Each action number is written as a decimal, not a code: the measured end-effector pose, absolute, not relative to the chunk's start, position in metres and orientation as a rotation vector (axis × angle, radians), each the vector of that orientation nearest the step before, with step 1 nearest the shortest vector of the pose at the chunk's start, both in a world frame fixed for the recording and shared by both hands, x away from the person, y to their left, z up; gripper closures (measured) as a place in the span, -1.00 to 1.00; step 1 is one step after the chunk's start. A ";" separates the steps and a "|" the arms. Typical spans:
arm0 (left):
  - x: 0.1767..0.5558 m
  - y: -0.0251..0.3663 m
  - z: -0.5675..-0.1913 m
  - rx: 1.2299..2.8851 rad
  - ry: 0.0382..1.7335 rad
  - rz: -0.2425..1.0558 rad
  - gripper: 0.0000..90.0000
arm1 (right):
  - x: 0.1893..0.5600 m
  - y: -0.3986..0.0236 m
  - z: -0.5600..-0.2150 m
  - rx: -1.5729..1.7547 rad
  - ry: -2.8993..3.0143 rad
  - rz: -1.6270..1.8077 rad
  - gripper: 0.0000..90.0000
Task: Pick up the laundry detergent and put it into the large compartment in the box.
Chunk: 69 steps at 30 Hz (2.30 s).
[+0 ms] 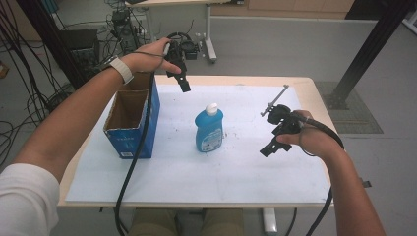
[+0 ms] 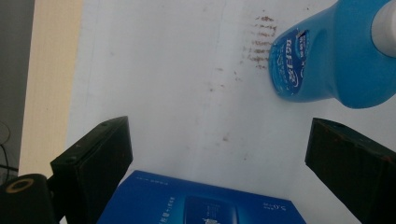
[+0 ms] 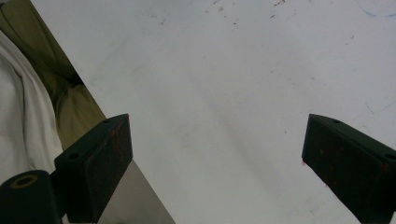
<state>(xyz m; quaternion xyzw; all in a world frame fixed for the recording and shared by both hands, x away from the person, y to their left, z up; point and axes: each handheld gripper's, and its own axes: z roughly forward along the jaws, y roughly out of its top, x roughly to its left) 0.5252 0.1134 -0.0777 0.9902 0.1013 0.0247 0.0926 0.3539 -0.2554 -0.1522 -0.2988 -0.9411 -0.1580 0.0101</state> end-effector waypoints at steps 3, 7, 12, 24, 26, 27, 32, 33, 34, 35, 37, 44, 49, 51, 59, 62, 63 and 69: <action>0.525 0.115 -0.076 2.940 0.302 0.074 -0.83 | 0.354 -0.255 -0.152 -0.934 -2.939 -0.490 -0.81; 0.525 0.115 -0.076 2.938 0.304 0.073 -0.83 | 0.353 -0.254 -0.152 -0.925 -2.943 -0.494 -0.81; 0.524 0.112 -0.076 2.938 0.305 0.066 -0.83 | 0.353 -0.256 -0.152 -0.933 -2.939 -0.491 -0.81; 0.522 0.104 -0.072 2.951 0.351 0.055 -0.84 | 0.351 -0.260 -0.155 -0.937 -2.943 -0.496 -0.81; 0.522 0.103 -0.072 2.951 0.353 0.057 -0.84 | 0.351 -0.260 -0.154 -0.944 -2.940 -0.490 -0.81; 0.522 0.104 -0.071 2.953 0.350 0.059 -0.83 | 0.350 -0.260 -0.154 -0.944 -2.942 -0.493 -0.81; 0.523 0.106 -0.070 2.948 0.389 0.042 -0.82 | 0.351 -0.258 -0.154 -0.940 -2.941 -0.489 -0.81; 0.524 0.106 -0.069 2.948 0.392 0.033 -0.81 | 0.351 -0.258 -0.154 -0.940 -2.942 -0.490 -0.81; 0.524 0.106 -0.068 2.951 0.394 0.029 -0.79 | 0.351 -0.258 -0.154 -0.939 -2.943 -0.489 -0.81; 0.524 0.105 -0.068 2.957 0.399 0.025 -0.79 | 0.351 -0.258 -0.154 -0.939 -2.944 -0.487 -0.81; 0.524 0.103 -0.066 2.967 0.410 0.017 -0.79 | 0.351 -0.258 -0.154 -0.941 -2.945 -0.489 -0.81; 0.521 0.101 -0.063 2.957 0.478 0.021 -0.81 | 0.351 -0.257 -0.155 -0.937 -2.948 -0.482 -0.81; 0.517 0.101 -0.060 2.928 0.529 -0.003 -0.82 | 0.350 -0.257 -0.154 -0.956 -2.947 -0.470 -0.81; 0.515 0.099 -0.058 2.924 0.545 0.003 -0.82 | 0.349 -0.257 -0.154 -0.958 -2.946 -0.473 -0.81; 0.507 0.098 -0.055 2.886 0.612 -0.003 -0.82 | 0.348 -0.258 -0.154 -0.965 -2.946 -0.468 -0.81; 0.505 0.098 -0.054 2.873 0.622 -0.011 -0.82 | 0.347 -0.258 -0.153 -0.967 -2.949 -0.472 -0.81; 0.505 0.098 -0.054 2.870 0.625 -0.022 -0.82 | 0.347 -0.258 -0.153 -0.967 -2.949 -0.470 -0.81; 0.502 0.094 -0.054 2.871 0.654 -0.057 -0.82 | 0.345 -0.259 -0.153 -0.967 -2.951 -0.476 -0.81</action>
